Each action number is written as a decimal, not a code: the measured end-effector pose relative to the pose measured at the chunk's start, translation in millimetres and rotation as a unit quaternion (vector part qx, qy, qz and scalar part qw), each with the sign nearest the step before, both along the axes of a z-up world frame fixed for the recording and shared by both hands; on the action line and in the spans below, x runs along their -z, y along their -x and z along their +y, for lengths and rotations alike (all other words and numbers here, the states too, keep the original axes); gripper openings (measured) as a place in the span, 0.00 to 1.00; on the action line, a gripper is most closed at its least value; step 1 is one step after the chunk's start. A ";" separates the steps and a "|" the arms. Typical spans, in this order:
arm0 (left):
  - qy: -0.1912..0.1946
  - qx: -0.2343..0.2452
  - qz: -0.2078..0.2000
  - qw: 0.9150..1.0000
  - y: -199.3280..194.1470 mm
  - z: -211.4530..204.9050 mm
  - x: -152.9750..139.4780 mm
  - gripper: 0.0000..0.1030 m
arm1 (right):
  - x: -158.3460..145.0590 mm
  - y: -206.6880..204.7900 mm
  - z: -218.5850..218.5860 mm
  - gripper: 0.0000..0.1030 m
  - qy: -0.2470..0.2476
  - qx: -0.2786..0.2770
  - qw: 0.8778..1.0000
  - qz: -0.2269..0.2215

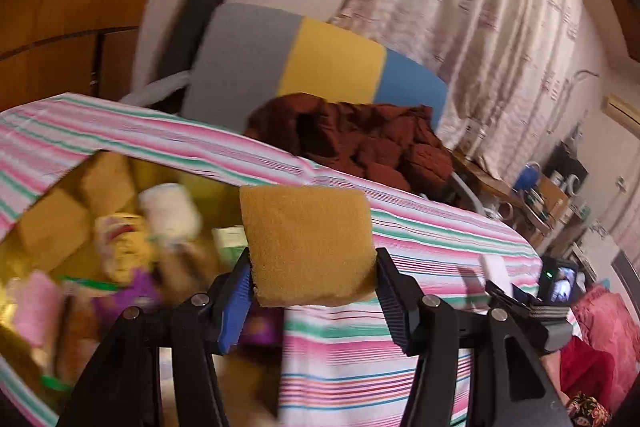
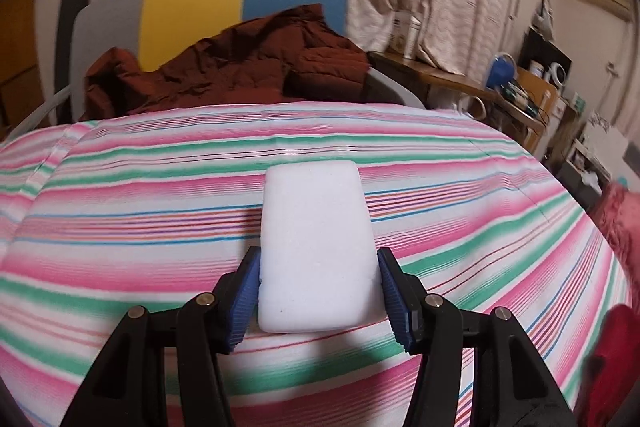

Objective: Organize objects
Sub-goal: 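Drop sponge into tray with left tool while right tool carries white block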

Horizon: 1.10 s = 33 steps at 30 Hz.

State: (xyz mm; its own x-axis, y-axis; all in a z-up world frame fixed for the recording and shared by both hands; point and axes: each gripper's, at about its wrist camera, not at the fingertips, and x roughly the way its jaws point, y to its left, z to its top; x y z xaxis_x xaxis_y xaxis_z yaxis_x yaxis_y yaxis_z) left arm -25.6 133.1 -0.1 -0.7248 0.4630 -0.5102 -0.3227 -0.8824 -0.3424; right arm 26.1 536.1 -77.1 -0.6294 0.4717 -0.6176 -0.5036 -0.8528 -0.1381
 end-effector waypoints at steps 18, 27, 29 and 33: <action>-0.007 -0.131 -0.104 0.986 49.1 -137.5 49.3 0.57 | -15.6 -32.9 -75.3 0.56 0.020 -0.081 0.996 0.031; 0.031 -0.135 -0.130 0.982 54.7 -137.3 68.7 0.68 | -47.6 -30.8 -160.3 0.56 0.091 -0.175 0.978 0.071; 0.029 -0.137 -0.121 0.983 48.6 -138.2 63.8 0.69 | -58.3 -22.9 -188.9 0.56 0.107 -0.211 0.969 0.075; 0.018 -0.144 -0.091 0.985 27.9 -146.4 48.0 0.70 | -69.3 -5.5 -239.7 0.56 0.138 -0.272 0.950 0.069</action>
State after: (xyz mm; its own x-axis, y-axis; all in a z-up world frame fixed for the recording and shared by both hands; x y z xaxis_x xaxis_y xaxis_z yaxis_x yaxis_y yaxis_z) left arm -53.6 -13.2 -48.1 -0.7189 0.2307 -0.6557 0.0065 -0.9411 -0.3382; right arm 31.7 296.3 -7.8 -0.8177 -0.1139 -0.5643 0.0242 -0.9861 0.1641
